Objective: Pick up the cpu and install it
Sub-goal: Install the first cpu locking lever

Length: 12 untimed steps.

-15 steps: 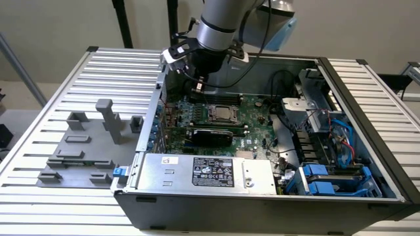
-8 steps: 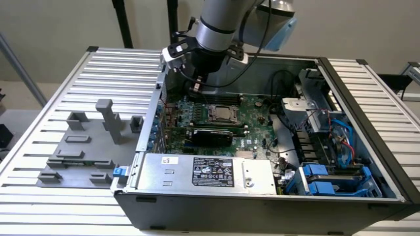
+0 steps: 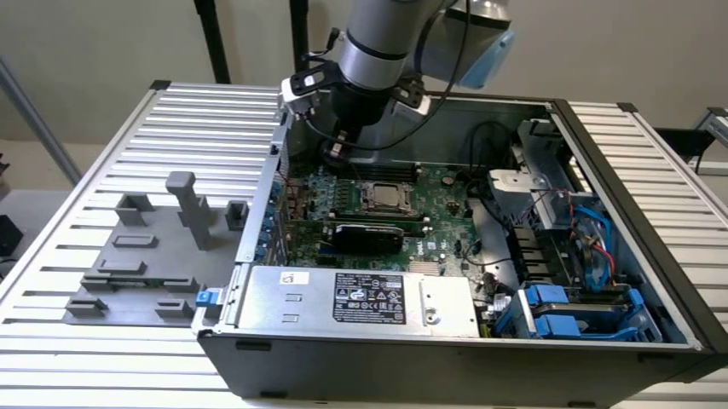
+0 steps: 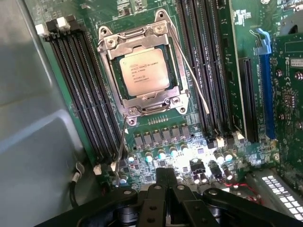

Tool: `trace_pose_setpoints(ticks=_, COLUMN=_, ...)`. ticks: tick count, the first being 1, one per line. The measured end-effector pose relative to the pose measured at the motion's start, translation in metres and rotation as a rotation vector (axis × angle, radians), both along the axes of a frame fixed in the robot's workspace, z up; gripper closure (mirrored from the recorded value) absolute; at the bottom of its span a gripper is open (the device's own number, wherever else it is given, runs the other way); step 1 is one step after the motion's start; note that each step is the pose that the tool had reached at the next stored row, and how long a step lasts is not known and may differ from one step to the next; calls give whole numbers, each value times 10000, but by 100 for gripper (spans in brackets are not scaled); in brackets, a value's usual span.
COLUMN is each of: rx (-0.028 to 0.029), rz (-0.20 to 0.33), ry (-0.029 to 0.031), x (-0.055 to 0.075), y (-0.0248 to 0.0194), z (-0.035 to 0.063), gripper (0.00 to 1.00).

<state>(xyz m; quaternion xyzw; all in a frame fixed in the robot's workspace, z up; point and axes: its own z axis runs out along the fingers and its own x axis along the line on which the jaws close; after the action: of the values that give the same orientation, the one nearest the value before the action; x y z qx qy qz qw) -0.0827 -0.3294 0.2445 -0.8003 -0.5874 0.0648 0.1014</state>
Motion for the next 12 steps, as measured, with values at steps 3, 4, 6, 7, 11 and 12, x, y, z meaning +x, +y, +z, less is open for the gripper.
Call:
trace_pose_setpoints(ticks=3, rx=23, rz=-441, ry=0, x=-1, y=0, z=0, gripper=89)
trace_pose_setpoints(ticks=4, rx=43, rz=-559, ry=1, x=-2, y=0, z=-1, gripper=89)
trace_pose_setpoints(ticks=6, rx=124, rz=-761, ry=7, x=-7, y=0, z=0, gripper=89)
trace_pose_setpoints(ticks=7, rx=191, rz=-843, ry=10, x=-12, y=0, z=1, gripper=89)
trace_pose_setpoints(ticks=11, rx=492, rz=-1154, ry=26, x=-31, y=0, z=8, gripper=89)
trace_pose_setpoints(ticks=12, rx=563, rz=-1232, ry=32, x=-36, y=0, z=11, gripper=89)
